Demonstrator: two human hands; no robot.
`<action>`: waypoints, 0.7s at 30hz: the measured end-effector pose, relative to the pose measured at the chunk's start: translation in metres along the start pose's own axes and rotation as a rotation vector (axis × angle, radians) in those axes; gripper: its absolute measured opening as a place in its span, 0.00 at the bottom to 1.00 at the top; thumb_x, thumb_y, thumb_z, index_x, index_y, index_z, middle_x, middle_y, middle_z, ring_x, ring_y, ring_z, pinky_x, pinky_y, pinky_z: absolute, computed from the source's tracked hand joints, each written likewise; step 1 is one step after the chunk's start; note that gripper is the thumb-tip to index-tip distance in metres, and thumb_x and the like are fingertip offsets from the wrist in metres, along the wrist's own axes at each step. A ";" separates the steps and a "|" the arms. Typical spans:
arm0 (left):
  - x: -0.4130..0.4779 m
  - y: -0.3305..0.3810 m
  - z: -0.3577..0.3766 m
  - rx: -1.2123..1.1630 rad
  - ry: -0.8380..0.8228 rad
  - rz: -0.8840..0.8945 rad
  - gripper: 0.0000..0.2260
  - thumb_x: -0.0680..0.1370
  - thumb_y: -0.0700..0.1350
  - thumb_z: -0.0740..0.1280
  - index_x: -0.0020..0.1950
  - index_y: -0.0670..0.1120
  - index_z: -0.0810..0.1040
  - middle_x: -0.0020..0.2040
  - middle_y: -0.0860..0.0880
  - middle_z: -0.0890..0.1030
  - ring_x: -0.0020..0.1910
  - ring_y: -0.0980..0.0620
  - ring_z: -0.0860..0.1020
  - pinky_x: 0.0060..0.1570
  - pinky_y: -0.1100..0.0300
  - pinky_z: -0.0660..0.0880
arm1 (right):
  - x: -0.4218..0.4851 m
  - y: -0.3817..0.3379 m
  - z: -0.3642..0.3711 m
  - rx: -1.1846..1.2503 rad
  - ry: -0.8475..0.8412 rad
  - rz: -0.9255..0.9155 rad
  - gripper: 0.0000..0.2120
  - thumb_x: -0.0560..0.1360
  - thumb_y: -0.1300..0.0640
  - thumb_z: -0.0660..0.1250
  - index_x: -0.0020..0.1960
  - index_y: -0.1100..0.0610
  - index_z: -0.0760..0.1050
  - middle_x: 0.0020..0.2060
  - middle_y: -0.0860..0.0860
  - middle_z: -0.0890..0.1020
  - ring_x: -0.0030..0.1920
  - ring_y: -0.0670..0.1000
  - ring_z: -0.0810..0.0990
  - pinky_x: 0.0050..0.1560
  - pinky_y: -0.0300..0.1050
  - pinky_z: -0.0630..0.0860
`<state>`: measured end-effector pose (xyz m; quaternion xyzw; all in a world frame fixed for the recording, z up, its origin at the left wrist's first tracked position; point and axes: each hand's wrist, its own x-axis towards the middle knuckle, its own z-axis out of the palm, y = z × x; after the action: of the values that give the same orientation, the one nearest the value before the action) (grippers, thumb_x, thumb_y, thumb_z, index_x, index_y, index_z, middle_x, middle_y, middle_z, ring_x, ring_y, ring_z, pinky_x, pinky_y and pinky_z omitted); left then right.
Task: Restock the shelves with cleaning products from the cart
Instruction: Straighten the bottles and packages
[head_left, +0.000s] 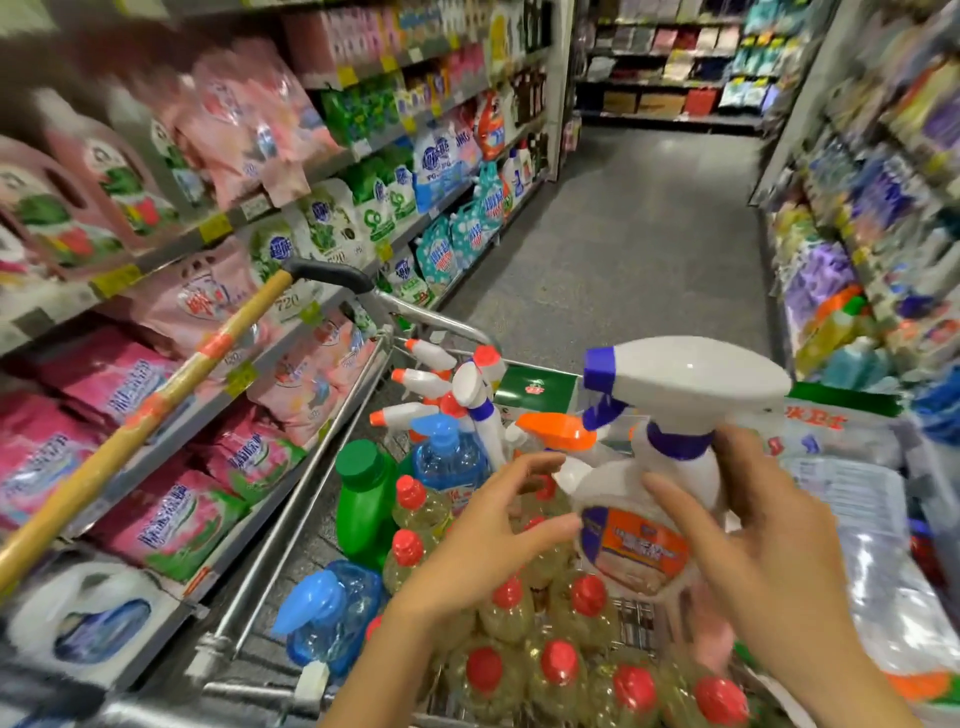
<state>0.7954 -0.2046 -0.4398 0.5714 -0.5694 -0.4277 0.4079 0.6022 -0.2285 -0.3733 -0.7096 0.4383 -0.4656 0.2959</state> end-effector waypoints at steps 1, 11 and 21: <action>0.002 0.007 -0.002 -0.005 -0.007 0.027 0.22 0.74 0.54 0.70 0.66 0.63 0.68 0.65 0.65 0.72 0.65 0.67 0.69 0.62 0.65 0.69 | 0.009 -0.009 -0.005 0.051 -0.019 -0.028 0.14 0.68 0.50 0.70 0.53 0.43 0.74 0.46 0.34 0.81 0.44 0.35 0.80 0.39 0.25 0.72; 0.003 0.053 -0.004 -0.296 0.235 0.278 0.18 0.73 0.58 0.68 0.60 0.56 0.71 0.54 0.54 0.82 0.55 0.52 0.80 0.54 0.56 0.78 | 0.070 -0.065 -0.008 0.559 -0.211 -0.093 0.17 0.70 0.53 0.68 0.59 0.53 0.76 0.50 0.45 0.85 0.49 0.43 0.83 0.44 0.34 0.78; -0.004 0.055 -0.025 -0.534 0.342 0.183 0.19 0.72 0.57 0.68 0.61 0.52 0.75 0.55 0.50 0.83 0.55 0.49 0.82 0.50 0.59 0.79 | 0.024 -0.027 0.032 0.603 -0.332 0.176 0.21 0.68 0.52 0.69 0.60 0.54 0.75 0.53 0.47 0.84 0.53 0.46 0.83 0.47 0.34 0.78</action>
<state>0.8023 -0.2017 -0.3797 0.4542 -0.4094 -0.4210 0.6699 0.6456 -0.2381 -0.3540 -0.6161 0.2865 -0.4249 0.5982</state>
